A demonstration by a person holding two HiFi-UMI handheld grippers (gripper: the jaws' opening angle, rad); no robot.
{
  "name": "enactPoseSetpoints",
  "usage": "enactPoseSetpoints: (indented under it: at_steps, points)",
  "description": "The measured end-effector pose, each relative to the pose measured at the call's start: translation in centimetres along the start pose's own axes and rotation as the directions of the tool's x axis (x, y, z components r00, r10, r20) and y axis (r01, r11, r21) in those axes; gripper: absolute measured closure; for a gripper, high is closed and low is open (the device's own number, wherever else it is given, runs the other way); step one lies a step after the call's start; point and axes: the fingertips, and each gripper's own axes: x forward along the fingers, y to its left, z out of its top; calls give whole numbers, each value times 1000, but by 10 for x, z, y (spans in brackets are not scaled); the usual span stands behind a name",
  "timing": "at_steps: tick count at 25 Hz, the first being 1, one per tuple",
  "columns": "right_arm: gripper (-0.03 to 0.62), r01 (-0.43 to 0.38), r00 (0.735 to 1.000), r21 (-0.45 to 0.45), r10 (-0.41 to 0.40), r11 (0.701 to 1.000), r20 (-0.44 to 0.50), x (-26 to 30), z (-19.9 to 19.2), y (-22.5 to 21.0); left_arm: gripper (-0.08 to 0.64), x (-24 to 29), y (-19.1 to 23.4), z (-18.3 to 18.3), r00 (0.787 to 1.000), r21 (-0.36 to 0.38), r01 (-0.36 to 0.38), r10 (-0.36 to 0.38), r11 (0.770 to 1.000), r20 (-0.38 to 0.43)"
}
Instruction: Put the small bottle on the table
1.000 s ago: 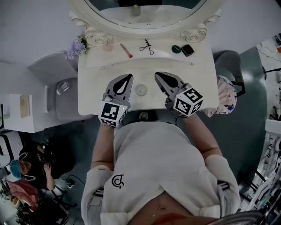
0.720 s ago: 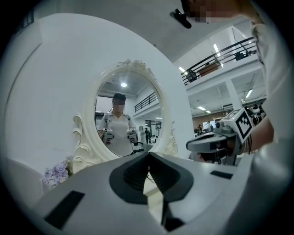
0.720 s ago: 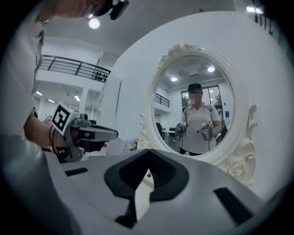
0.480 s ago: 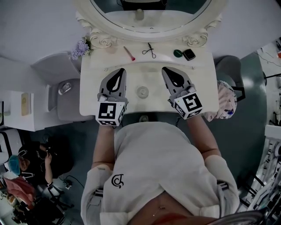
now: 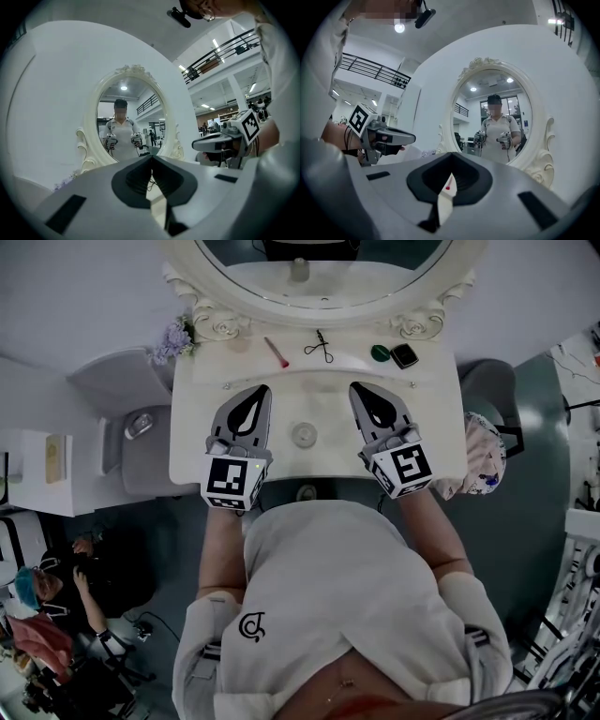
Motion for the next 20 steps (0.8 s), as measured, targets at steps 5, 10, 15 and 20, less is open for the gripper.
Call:
enactPoseSetpoints:
  at_steps: [5,10,15,20]
  points:
    - [586,-2,1000,17,2,1000,-9,-5,-6,3,546,-3,-7,-1,1000,-12,10,-10,1000,2]
    - [586,9,1000,56,-9,998,-1,-8,-4,1,545,-5,-20,-1,999,-31,54,-54,998,4]
    - [586,5,1000,48,-5,999,-1,-9,-5,3,546,-6,-26,-4,998,-17,58,-58,998,-11]
    - [586,15,1000,57,-15,998,-6,-13,-7,4,546,-9,-32,-5,998,-40,65,-65,997,-2]
